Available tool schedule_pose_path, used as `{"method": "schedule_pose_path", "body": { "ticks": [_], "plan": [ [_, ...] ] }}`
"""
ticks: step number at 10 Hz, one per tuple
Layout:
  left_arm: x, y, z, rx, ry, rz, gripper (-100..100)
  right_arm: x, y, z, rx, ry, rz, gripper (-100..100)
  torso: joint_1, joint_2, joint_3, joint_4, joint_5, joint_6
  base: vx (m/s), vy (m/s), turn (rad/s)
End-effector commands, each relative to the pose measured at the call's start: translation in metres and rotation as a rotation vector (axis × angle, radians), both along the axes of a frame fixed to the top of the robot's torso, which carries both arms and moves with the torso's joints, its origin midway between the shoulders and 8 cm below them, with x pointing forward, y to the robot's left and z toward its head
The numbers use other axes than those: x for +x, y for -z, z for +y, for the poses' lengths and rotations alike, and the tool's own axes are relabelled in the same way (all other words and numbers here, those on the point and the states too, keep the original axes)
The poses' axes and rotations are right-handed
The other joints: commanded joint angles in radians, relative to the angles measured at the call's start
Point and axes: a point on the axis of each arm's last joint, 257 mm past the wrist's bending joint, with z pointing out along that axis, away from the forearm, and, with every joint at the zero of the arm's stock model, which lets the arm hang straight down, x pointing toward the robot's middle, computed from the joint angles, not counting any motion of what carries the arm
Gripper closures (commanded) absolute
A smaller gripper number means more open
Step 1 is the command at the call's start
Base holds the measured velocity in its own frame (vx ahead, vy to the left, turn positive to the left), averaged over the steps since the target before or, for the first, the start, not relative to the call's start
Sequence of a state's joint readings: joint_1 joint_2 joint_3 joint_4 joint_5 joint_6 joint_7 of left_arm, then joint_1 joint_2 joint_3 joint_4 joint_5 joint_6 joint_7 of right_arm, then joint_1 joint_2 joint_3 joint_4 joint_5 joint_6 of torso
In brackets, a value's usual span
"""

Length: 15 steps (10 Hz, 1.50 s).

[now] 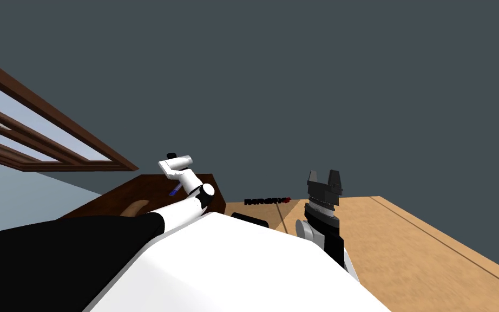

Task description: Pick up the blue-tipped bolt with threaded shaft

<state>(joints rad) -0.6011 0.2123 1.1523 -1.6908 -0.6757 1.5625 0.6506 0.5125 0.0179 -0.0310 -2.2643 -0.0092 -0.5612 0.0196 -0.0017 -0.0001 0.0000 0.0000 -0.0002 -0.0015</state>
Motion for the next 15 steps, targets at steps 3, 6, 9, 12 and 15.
{"method": "schedule_pose_path", "body": {
  "ticks": [3, 6, 9, 12, 15],
  "plan": [
    [0.005, 0.019, -0.025, -0.089, 0.052, 0.034, -100, 0.0, 0.0, 0.0, 0.0, 0.0, 0.0, 0, 0.004, 0.0, 0.0, 0.0, 0.001, 0.0, -0.009, 0.039, 0.123],
    [-0.003, 0.047, -0.051, -0.158, 0.084, 0.085, -100, 0.0, 0.0, 0.0, 0.0, 0.0, 0.0, 0, 0.012, 0.001, 0.0, 0.0, 0.003, 0.0, -0.017, 0.131, 0.109],
    [0.003, 0.055, -0.047, -0.142, 0.085, 0.078, -100, 0.0, 0.0, 0.0, 0.0, 0.0, 0.0, 0, 0.004, 0.001, 0.0, 0.0, 0.001, 0.0, -0.004, 0.026, 0.019],
    [0.004, 0.062, -0.047, -0.142, 0.09, 0.08, -100, 0.0, 0.0, 0.0, 0.0, 0.0, 0.0, 0, 0.004, -0.001, -0.001, 0.0, 0.001, 0.0, 0.014, 0.016, 0.026],
    [0.004, 0.062, -0.047, -0.141, 0.091, 0.079, 100, 0.0, 0.0, 0.0, 0.0, 0.0, 0.0, 0, 0.004, 0.0, 0.0, 0.0, 0.001, 0.0, 0.0, 0.0, 0.0]
  ]
}}
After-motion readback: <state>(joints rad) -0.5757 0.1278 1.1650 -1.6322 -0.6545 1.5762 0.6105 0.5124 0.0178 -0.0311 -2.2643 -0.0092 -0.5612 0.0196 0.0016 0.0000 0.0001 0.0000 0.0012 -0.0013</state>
